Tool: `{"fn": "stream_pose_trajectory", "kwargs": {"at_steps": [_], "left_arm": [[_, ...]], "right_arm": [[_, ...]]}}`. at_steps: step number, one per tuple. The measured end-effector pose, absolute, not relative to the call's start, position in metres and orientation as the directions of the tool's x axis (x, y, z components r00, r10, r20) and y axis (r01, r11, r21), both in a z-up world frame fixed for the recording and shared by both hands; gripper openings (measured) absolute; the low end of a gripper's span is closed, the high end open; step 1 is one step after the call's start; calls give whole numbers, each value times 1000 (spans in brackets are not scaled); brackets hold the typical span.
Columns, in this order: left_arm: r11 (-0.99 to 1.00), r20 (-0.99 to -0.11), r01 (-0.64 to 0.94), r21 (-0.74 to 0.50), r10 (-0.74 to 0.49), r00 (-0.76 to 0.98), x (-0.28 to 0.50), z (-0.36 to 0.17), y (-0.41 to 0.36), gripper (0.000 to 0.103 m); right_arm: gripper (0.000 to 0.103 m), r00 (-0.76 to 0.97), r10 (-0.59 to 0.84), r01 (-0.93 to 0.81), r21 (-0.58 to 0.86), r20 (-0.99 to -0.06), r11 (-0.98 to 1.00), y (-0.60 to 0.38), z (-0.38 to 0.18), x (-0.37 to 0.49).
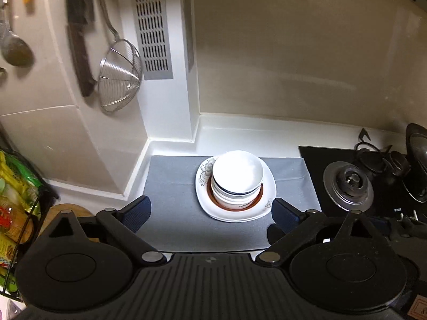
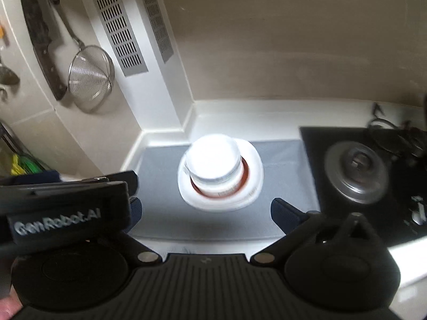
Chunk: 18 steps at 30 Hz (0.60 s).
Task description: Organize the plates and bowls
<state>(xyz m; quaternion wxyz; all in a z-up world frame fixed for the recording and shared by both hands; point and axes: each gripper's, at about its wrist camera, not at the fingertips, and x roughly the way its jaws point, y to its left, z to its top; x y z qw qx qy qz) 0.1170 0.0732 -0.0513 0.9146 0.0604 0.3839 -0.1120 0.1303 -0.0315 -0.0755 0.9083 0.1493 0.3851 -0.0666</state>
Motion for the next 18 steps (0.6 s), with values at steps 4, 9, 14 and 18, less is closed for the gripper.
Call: {"fn": "stream_pose_trajectory", "kwargs": {"at_steps": [4, 9, 14, 18], "left_arm": [[954, -730, 300, 5, -202, 653, 99, -40, 89, 100], [943, -755, 333, 6, -214, 619, 88, -38, 103, 100], [941, -759, 337, -16, -231, 608, 79, -35, 112, 100], [942, -762, 335, -4, -220, 609, 76, -33, 116, 100]], "right_arm": [[102, 676, -36, 288, 219, -736, 932, -16, -65, 107], [102, 649, -94, 336, 174, -755, 926, 9, -59, 83], [102, 623, -179, 375, 90, -762, 923, 25, -49, 73], [102, 624, -168, 374, 104, -763, 922, 26, -47, 70]]}}
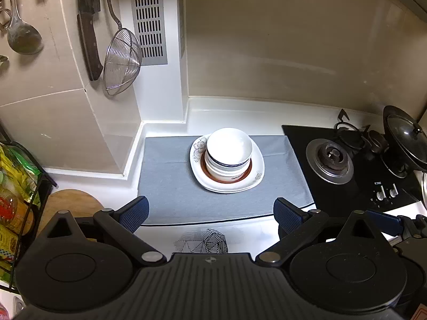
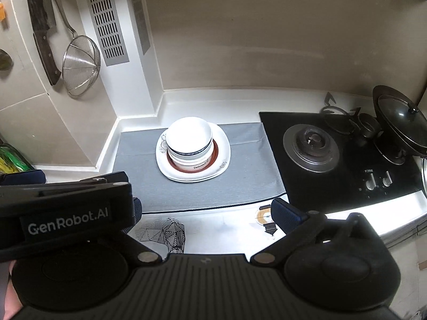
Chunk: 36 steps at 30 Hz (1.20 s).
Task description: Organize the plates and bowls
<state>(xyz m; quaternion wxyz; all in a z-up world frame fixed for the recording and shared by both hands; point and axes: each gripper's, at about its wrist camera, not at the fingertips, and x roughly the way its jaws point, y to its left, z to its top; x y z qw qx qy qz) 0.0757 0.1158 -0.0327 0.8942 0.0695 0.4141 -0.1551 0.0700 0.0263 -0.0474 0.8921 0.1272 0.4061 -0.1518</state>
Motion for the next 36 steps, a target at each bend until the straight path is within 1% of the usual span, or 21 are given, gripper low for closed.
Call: {"fn": "stream_pose_trajectory", "kwargs": {"at_steps": [14, 36], "left_arm": [[936, -773, 349, 45, -188, 606, 76, -29, 111, 100], [942, -787, 332, 46, -171, 593, 86, -40, 107, 100]], "right_arm": [[102, 623, -136, 381, 148, -770, 913, 23, -48, 68], [102, 611, -116, 364, 148, -783, 920, 19, -59, 83]]}}
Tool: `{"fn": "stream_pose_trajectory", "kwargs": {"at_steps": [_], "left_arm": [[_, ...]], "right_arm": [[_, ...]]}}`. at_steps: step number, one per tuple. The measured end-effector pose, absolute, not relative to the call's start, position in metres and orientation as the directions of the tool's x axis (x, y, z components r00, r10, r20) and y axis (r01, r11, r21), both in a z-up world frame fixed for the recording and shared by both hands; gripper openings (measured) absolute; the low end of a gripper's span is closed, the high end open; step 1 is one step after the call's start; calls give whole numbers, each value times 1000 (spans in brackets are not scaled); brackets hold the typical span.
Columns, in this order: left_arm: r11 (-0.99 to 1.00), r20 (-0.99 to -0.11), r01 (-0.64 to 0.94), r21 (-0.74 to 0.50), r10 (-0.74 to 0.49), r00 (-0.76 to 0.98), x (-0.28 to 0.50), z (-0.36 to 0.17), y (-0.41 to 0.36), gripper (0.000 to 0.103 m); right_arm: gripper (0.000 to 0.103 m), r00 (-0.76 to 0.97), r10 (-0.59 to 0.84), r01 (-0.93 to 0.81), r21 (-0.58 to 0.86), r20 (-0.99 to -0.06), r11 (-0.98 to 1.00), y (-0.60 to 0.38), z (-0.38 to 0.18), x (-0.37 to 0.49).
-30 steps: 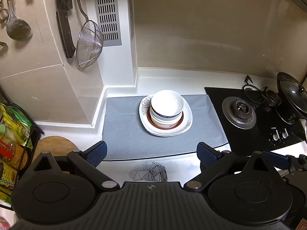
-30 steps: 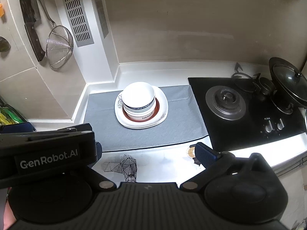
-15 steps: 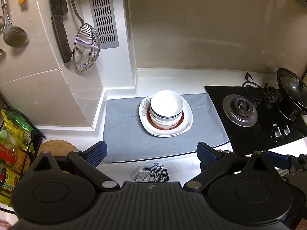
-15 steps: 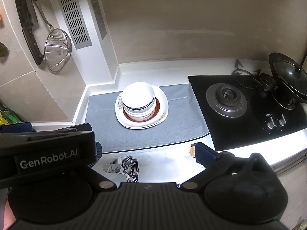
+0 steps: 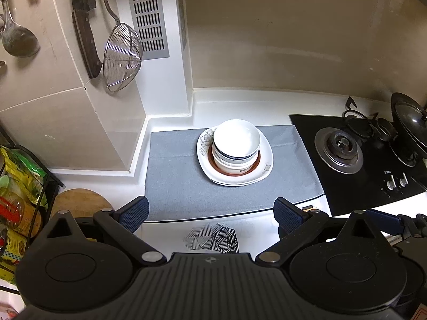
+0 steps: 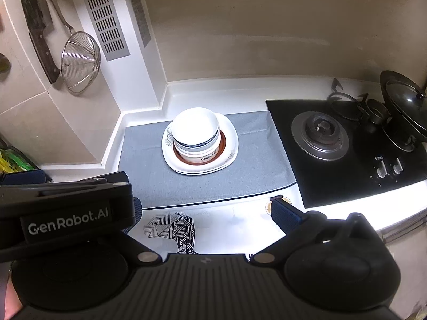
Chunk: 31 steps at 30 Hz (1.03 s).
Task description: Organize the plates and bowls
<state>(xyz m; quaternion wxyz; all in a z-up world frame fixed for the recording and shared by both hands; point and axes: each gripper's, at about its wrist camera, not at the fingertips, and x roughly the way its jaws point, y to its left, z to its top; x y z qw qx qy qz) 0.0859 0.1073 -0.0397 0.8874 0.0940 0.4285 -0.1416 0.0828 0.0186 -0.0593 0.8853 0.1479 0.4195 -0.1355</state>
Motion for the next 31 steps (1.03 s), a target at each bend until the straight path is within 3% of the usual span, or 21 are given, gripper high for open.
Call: {"fn": "stream_pose_trajectory", "kwargs": {"at_steps": [21, 31], "left_arm": [[951, -778, 298, 80, -127, 615, 94, -31, 114, 100], [954, -780, 298, 37, -159, 605, 99, -34, 130, 100]], "right_arm": [[102, 633, -73, 330, 183, -771, 926, 23, -55, 95], [102, 620, -102, 326, 138, -778, 935, 36, -51, 101]]}}
